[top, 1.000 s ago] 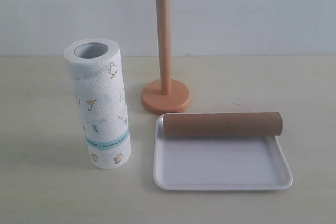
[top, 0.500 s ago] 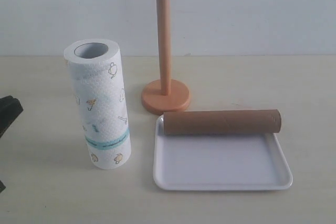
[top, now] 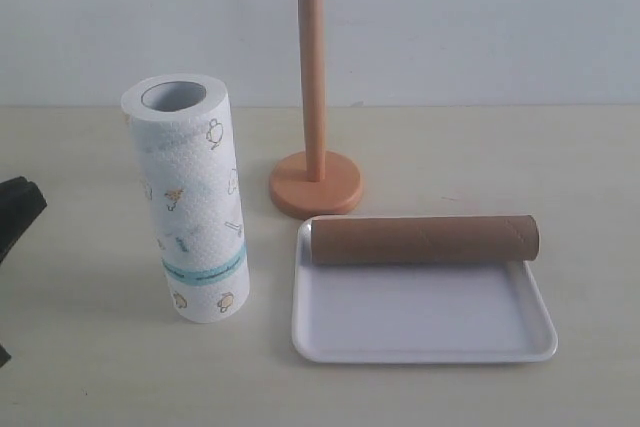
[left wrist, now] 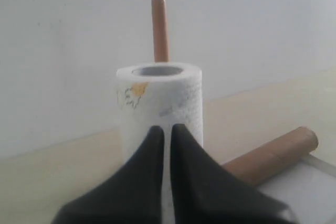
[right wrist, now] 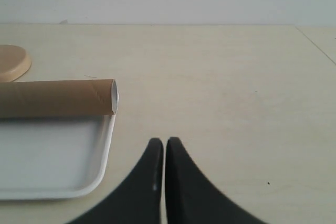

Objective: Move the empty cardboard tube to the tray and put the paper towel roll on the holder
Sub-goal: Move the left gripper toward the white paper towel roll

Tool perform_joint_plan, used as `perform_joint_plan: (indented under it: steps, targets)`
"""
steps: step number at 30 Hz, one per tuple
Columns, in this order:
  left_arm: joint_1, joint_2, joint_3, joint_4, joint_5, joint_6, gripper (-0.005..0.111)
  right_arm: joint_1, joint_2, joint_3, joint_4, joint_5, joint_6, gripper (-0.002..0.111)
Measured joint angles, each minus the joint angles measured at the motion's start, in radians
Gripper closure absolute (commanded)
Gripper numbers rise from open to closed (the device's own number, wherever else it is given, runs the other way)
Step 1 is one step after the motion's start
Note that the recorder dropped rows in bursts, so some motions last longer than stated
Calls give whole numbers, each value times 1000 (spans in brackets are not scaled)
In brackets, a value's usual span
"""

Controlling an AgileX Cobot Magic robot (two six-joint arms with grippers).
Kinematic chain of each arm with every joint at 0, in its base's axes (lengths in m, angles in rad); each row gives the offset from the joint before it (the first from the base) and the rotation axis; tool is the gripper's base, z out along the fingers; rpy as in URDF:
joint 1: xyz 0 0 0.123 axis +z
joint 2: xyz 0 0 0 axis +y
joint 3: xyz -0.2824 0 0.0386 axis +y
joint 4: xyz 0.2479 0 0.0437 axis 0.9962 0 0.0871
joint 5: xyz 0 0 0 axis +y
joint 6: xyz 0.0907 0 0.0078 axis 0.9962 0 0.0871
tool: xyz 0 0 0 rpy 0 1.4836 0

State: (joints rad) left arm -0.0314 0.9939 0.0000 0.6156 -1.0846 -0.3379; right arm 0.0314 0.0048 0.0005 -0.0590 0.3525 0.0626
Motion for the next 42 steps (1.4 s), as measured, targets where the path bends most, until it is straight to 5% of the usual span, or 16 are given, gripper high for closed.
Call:
perform_joint_plan:
  steps: [2,5,12,23,33,42]
  targets:
    - [0,0,-1,0,56,-9,102,0,0,0,0,0,0,107]
    - [0,0,-18,0,87,-64,86,0,0,0,0,0,0,107]
    - [0,0,-69,24,106,-155,-1,0,0,0,0,0,0,107]
    - [0,0,-88,24,69,-307,-3,0,0,0,0,0,0,107]
    - [0,52,-88,86,114,-129,-3,0,0,0,1,0,0,107]
    - [0,367,-110,100,-91,-18,-3,0,0,0,2,0,2,107]
